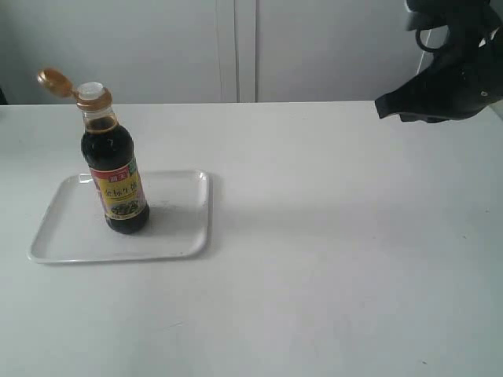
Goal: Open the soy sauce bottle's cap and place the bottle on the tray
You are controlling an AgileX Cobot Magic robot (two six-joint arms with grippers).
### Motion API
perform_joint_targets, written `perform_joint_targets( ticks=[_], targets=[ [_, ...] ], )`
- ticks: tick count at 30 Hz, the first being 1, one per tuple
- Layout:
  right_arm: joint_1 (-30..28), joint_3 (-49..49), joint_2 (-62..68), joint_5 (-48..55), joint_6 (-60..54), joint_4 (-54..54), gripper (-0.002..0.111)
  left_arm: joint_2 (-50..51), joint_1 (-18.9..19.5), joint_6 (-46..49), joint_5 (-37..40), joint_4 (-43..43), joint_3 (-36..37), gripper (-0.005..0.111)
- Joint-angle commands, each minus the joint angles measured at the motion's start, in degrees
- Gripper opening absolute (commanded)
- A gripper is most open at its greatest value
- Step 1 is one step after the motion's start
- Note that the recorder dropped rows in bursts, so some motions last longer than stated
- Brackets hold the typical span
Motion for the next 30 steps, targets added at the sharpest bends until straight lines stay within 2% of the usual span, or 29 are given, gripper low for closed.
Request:
perform_joint_targets(
  ticks=[1, 6, 8, 10, 15, 20, 24, 30],
  targets=[
    [0.03, 0.07, 0.07, 0.05, -0.47, 0.40, 0.000, -0.32, 0.33, -14.60, -0.29, 16.12, -0.26, 0.000],
    [0.03, 0.07, 0.07, 3.44, -0.75, -2.61, 0.000, -0.32, 0.33, -34.62, -7.69, 32.28, -0.26, 0.000],
    [0.03, 0.07, -0.19, 6.10, 0.59, -8.16, 0.000, -0.32, 0.33, -42.16, -9.75, 38.30, -0.26, 0.000],
    [0.03, 0.07, -0.69, 8.46, 4.53, -12.70, 0.000, -0.32, 0.33, -45.64, -11.41, 41.31, -0.26, 0.000],
    [-0.12, 0.16, -3.67, 10.90, 6.43, -14.73, 0.000, -2.17, 0.33, -46.18, -17.77, 38.11, 1.65, 0.000],
    [-0.12, 0.89, -9.35, 9.73, 8.08, -14.73, 0.000, -9.53, 0.33, -47.13, -29.73, 37.33, 7.79, 0.000],
    [-0.12, 5.78, -16.43, 2.41, 8.96, -14.35, 0.000, -14.77, 0.33, -50.29, -37.58, 37.24, 12.28, 0.000],
    [-0.12, 14.37, -25.63, -6.33, 9.20, -14.35, 0.000, -20.04, 0.23, -51.97, -42.31, 36.29, 17.09, 0.000]
  ],
)
